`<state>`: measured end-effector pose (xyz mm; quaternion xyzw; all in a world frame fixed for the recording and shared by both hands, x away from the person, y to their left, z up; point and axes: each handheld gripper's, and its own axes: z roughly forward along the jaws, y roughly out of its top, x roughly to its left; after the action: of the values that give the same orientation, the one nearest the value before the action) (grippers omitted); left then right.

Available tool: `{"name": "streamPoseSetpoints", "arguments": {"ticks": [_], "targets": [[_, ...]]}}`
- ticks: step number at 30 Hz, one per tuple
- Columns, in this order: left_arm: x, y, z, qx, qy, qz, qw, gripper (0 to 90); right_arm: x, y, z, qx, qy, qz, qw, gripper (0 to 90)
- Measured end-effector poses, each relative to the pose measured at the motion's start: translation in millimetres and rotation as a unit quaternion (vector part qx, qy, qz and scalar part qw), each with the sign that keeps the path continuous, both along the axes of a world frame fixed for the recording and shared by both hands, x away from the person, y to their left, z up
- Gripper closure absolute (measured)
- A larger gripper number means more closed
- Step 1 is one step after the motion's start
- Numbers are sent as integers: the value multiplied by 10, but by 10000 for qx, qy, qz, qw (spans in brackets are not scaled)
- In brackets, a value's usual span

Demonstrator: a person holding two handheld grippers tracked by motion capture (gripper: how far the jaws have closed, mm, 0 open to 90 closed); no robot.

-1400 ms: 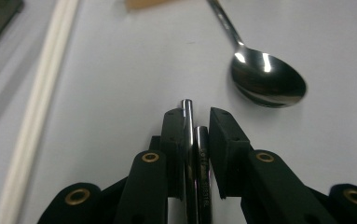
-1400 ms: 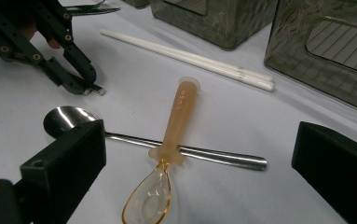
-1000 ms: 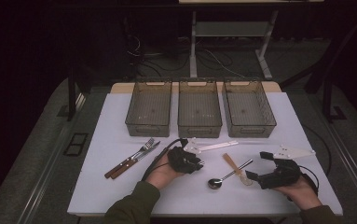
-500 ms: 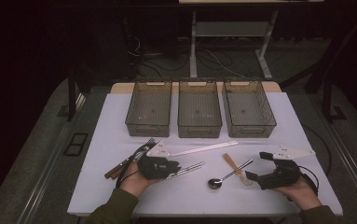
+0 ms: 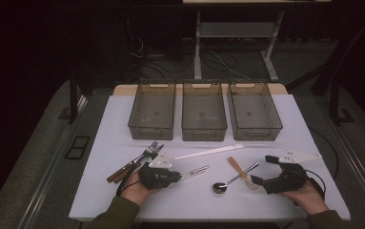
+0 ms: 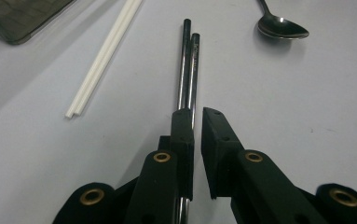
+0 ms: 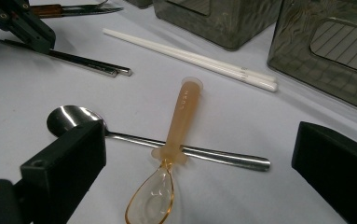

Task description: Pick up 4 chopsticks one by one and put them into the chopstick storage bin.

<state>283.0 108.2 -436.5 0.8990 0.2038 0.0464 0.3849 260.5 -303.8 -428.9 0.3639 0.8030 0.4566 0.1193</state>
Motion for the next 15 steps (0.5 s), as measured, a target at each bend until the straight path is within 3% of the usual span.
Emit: {"name": "streamPoseSetpoints", "arguments": {"ticks": [7,15], "targets": [[8,-34,-37,143,-1,-27,9999,829,0,1,1,1,-2,0,10000,28],[5,-40,-44,86,41,-82,9999,830,-2,1,1,9,-8,1,10000,28]]}}
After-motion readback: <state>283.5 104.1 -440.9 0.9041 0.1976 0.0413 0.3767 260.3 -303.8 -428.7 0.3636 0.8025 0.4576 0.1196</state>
